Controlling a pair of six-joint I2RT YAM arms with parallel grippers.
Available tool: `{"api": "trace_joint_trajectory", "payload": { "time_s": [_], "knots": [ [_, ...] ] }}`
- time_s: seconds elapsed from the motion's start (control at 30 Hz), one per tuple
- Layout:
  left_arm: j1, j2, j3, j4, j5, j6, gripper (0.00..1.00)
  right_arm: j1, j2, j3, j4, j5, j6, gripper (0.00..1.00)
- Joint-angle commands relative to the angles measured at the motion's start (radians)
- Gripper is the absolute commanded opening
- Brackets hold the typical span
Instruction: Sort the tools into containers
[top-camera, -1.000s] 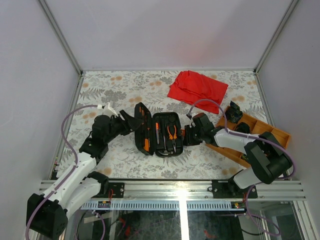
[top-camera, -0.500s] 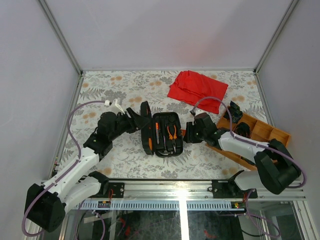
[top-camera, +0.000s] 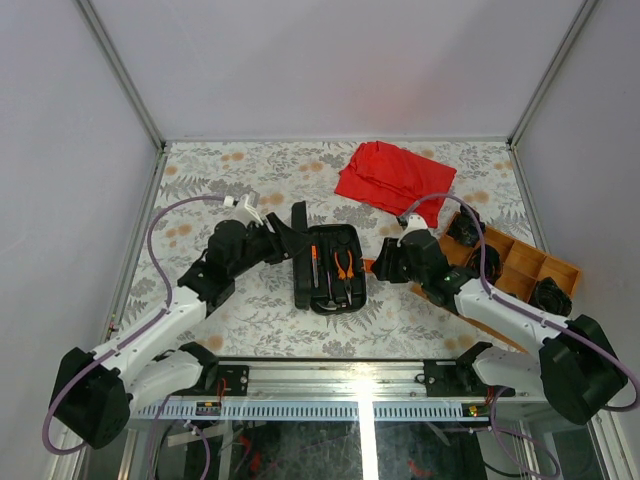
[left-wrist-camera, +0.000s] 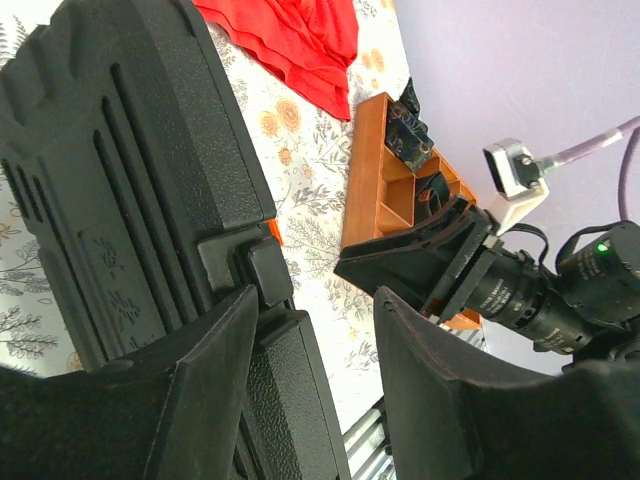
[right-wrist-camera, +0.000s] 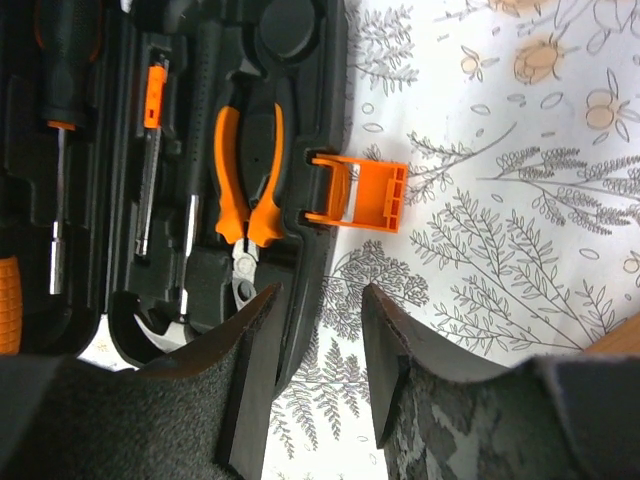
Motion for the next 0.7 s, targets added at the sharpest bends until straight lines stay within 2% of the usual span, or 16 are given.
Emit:
{"api": "trace_joint_trajectory", "payload": {
  "time_s": [0.0, 0.67],
  "knots": [
    [-0.033, 0.051, 0.000, -0.112, 0.003, 0.004, 0.50, 0.008, 0.015, -0.018, 0.019, 0.023, 0.051, 0.44],
    [-0.091, 0.166, 0.014, -0.037, -0.002, 0.000, 0.49, 0.008, -0.089, -0.069, -0.071, 0.132, 0.059, 0.47]
  ]
}}
